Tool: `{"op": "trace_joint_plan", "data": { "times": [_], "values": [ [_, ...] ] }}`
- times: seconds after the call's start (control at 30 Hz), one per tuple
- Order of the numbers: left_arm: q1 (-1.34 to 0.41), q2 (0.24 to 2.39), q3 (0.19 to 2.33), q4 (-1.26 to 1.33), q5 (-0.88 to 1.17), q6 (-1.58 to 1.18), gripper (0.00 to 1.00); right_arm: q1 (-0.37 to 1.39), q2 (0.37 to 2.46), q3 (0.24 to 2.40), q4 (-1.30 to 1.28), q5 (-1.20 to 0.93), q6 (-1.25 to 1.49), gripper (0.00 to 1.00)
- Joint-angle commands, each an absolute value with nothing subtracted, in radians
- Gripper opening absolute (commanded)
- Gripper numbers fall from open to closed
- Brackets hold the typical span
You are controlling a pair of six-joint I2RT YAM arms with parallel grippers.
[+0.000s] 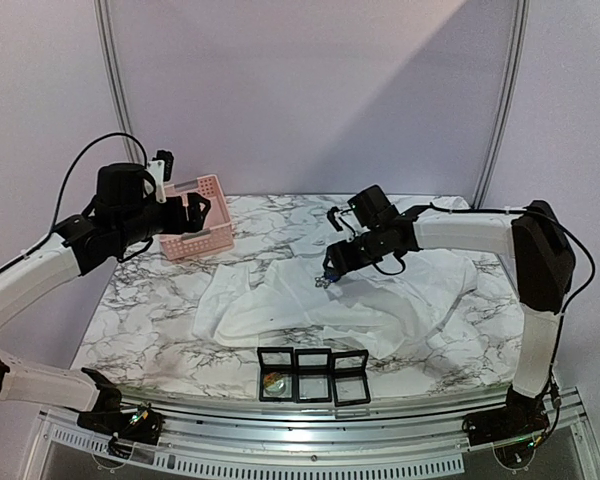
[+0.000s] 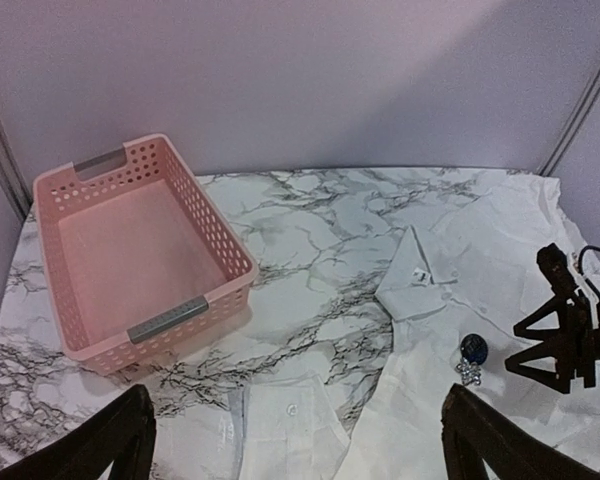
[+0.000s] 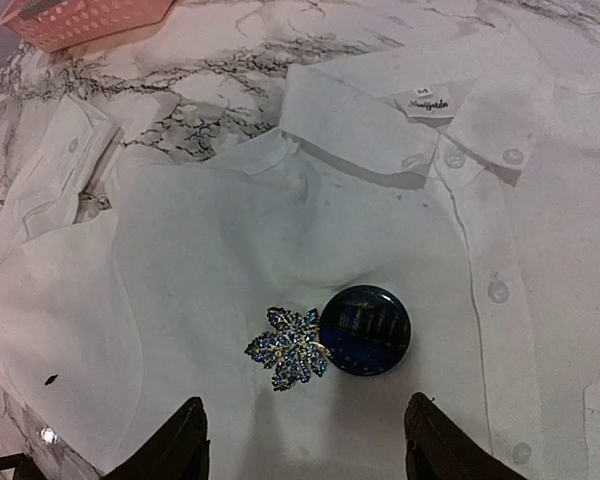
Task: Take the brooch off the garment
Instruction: Pick up the brooch from the flattened clothing.
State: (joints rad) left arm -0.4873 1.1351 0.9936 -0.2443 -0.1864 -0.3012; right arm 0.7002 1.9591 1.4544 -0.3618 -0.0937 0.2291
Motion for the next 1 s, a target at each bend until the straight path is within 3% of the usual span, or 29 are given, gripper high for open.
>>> {"op": "trace_joint_plan", "data": {
  "times": [0.0, 0.97],
  "values": [
    [-0.471, 1.182, 0.982, -0.258, -0.169, -0.230, 1.00, 0.710, 2.034, 1.515, -0.406, -0.121, 0.285, 0.65],
    [-0.471, 1.210, 0.993, -0.278, -0.079, -0.216, 1.00, 0.777, 2.230, 1.632, -0.465, 0.021, 0.376, 0.54]
  ]
}}
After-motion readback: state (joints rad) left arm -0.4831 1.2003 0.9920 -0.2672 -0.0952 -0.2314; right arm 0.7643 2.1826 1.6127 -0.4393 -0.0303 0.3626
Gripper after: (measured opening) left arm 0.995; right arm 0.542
